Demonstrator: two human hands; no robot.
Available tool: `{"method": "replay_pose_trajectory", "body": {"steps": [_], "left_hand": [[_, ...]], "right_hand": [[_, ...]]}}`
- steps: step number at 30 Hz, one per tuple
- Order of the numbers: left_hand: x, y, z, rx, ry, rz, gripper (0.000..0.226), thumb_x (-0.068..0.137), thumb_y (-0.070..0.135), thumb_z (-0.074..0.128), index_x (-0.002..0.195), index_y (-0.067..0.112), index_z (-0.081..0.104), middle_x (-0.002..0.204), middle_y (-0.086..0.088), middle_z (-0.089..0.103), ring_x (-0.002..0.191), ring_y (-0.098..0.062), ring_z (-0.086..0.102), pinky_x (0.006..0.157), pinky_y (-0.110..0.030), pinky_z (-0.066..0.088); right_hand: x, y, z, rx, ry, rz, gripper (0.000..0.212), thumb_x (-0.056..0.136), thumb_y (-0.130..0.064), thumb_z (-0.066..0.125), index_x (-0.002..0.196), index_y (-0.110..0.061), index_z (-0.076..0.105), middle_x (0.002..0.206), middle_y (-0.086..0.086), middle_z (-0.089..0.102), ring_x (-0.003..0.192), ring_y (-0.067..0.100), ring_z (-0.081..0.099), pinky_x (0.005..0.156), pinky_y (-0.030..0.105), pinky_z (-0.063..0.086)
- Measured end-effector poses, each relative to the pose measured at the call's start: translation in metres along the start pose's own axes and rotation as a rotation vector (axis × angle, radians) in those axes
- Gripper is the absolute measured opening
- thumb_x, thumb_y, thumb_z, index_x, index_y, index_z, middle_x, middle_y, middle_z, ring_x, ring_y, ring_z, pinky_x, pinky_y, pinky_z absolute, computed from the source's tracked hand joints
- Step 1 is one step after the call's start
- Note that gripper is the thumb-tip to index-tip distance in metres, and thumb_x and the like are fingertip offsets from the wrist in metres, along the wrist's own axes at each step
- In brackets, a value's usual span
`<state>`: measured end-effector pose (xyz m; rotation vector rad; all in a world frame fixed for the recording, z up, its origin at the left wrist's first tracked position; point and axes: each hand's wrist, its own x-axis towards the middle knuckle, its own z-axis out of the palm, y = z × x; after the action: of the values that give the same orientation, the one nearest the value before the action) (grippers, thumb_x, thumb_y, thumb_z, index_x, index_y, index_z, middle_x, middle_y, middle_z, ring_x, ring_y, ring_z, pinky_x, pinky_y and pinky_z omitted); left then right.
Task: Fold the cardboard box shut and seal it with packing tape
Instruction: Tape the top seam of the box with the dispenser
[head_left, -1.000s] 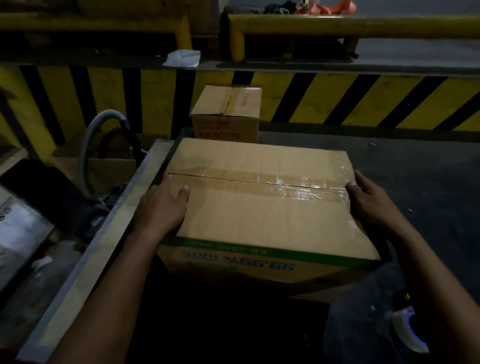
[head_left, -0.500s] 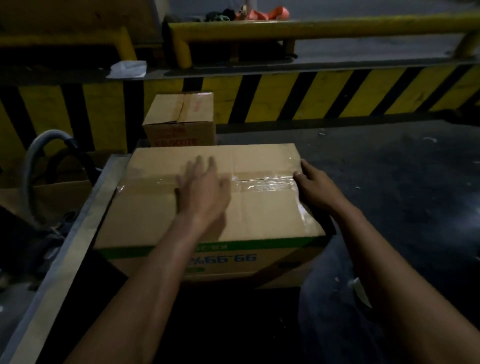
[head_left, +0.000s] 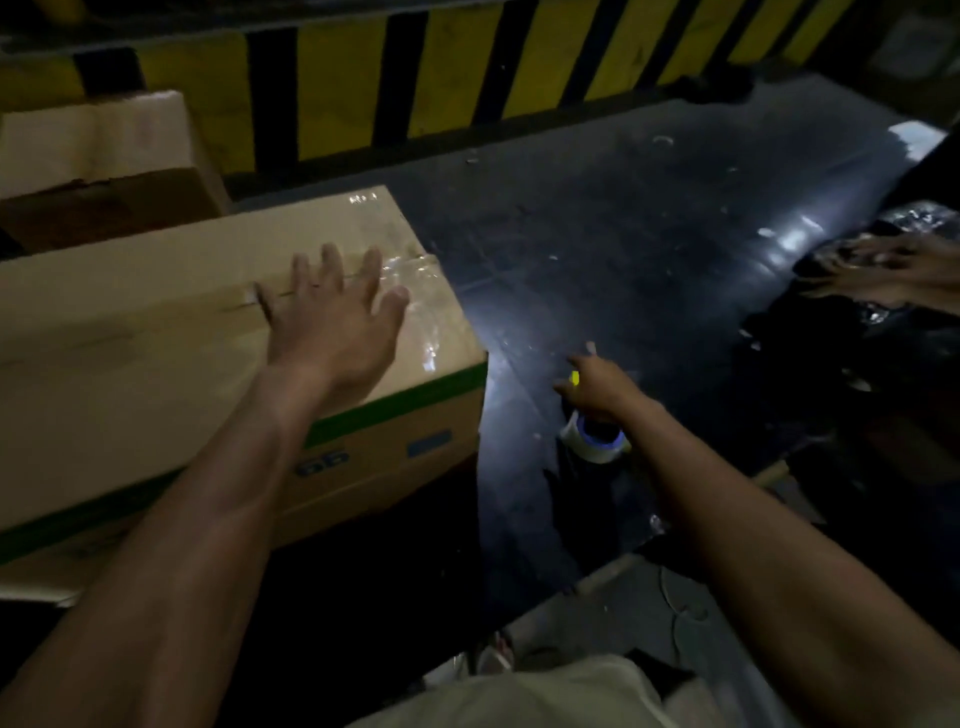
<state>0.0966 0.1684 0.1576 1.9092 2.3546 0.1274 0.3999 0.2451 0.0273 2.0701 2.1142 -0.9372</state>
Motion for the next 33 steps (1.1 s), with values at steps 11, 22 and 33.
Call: {"method": "replay_pose_trajectory", "body": {"steps": [11,22,33], "left_hand": [[-0.002,-0.002,0.004,0.010,0.061,0.025,0.074,0.092,0.076,0.005,0.157,0.042,0.008,0.168,-0.007,0.005,0.153,-0.034,0.001,0.117,-0.066,0.000],[0.001,-0.001,0.003,-0.019,0.051,-0.004,0.073,0.092,0.076,0.009,0.157,0.043,0.010,0.168,-0.006,0.007,0.153,-0.033,0.002,0.118,-0.064,0.001],[-0.008,0.003,-0.004,-0.058,0.077,-0.029,0.071,0.093,0.073,0.014,0.157,0.043,0.014,0.168,-0.003,0.008,0.153,-0.030,0.004,0.120,-0.060,0.001]], "right_hand": [[-0.008,0.074,0.063,0.094,0.035,0.227,0.083,0.097,-0.023,0.052,0.156,-0.014,-0.006,0.155,0.030,0.011,0.119,0.050,0.049,0.095,0.048,0.041],[-0.001,0.080,0.064,0.247,0.190,0.231,0.048,0.085,-0.014,0.060,0.128,-0.010,0.038,0.118,0.028,0.060,0.105,0.046,0.059,0.083,0.045,0.049],[-0.001,0.038,0.034,0.408,0.122,0.064,0.058,0.088,-0.020,0.064,0.141,-0.007,0.045,0.139,0.018,0.054,0.125,0.031,0.053,0.097,0.031,0.040]]}}
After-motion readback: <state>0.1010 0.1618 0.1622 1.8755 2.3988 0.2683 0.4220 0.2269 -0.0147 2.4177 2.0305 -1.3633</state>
